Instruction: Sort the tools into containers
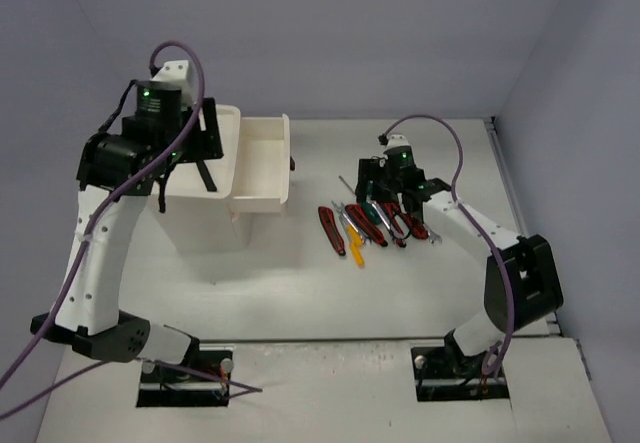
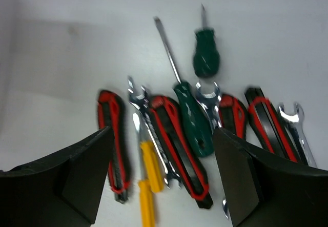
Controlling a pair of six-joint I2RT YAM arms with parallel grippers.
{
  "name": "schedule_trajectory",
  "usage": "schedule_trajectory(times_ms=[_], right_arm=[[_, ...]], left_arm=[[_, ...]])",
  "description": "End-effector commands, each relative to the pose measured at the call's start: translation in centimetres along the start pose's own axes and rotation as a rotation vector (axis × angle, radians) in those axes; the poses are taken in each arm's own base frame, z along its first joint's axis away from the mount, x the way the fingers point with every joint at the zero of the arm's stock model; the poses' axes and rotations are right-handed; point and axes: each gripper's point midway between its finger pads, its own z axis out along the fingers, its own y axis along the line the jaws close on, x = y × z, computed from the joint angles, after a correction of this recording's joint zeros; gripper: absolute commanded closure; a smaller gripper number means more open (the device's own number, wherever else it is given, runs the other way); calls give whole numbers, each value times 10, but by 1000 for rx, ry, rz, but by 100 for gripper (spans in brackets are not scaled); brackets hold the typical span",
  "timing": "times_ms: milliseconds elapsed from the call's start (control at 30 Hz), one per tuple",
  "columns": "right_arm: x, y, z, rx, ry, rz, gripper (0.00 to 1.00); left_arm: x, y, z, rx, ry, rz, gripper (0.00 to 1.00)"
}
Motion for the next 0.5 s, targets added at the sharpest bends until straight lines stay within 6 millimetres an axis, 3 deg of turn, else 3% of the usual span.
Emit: schedule_trajectory(times_ms=[0, 67, 200, 367, 433, 467], right_arm=[[-7, -22, -24, 126, -86, 53, 25], [-2, -27, -30, 142, -93, 62, 25], [1, -26, -39, 129, -101, 46, 26], [8, 16, -36, 16, -65, -62, 29], [20, 40, -28, -25, -29, -105, 30], [23, 41, -23, -23, -17, -102, 30]], left_arm=[[12, -38, -11, 39, -42, -63, 34], [28, -65, -13, 81, -28, -31, 34], [45, -84, -9, 97, -18, 8, 34], [35, -64, -15, 23, -72, 67, 34], [26, -52, -21, -6, -104, 107, 33], [24, -50, -24, -7, -114, 115, 33]])
